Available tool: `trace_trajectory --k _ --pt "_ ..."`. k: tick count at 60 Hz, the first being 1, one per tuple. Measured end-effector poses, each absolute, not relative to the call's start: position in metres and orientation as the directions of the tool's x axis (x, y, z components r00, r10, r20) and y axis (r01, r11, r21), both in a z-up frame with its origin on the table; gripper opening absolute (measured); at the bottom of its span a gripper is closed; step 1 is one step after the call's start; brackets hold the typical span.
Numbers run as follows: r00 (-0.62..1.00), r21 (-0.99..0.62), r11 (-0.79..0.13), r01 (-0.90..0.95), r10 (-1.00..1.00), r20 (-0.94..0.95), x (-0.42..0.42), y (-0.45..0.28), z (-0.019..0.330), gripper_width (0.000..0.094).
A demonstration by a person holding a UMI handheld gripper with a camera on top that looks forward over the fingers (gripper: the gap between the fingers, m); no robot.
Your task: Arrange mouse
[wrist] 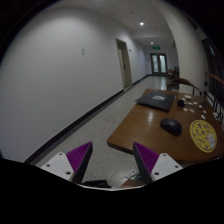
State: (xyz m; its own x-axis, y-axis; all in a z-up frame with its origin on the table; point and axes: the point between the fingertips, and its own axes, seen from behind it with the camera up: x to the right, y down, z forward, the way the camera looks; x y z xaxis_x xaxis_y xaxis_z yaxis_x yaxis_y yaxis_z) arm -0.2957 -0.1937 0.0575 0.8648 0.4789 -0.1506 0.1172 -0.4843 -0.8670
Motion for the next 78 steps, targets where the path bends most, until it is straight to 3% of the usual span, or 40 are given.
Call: trace_trajectory --k 13,23,36,47,49,54,56,66,72,78 --pt "0.929 -0.891 -0.427 0.151 0.369 -0.019 -0.201 -0.132 0.055 0.0821" --pt "0.952 -0.885 -0.418 0.204 0.297 0.080 -0.128 -0.073 0.033 0.0828" --pt "0.962 -0.826 -0.518 0.220 0.257 0.095 -0.094 -0.015 -0.014 0.0827" --pt "0.973 -0.821 -0.556 0.127 0.232 -0.007 -0.105 0.036 -0.017 0.0794" --pt "0.978 -0.799 -0.592 0.109 0.208 -0.021 -0.101 0.039 -0.024 0.0821" --pt "0.983 -0.794 -0.597 0.111 0.181 0.001 -0.099 0.053 -0.018 0.0659" --pt "0.984 -0.795 -0.597 0.110 0.177 0.002 -0.099 0.058 -0.020 0.0550" --pt "0.982 -0.801 -0.588 0.115 0.187 0.004 -0.103 0.059 -0.017 0.0359" --pt "0.965 -0.802 -0.586 0.119 0.258 -0.045 -0.113 0.047 -0.003 0.0338" --pt "0.968 -0.882 -0.467 0.061 0.244 -0.062 -0.097 0.034 0.073 0.0337"
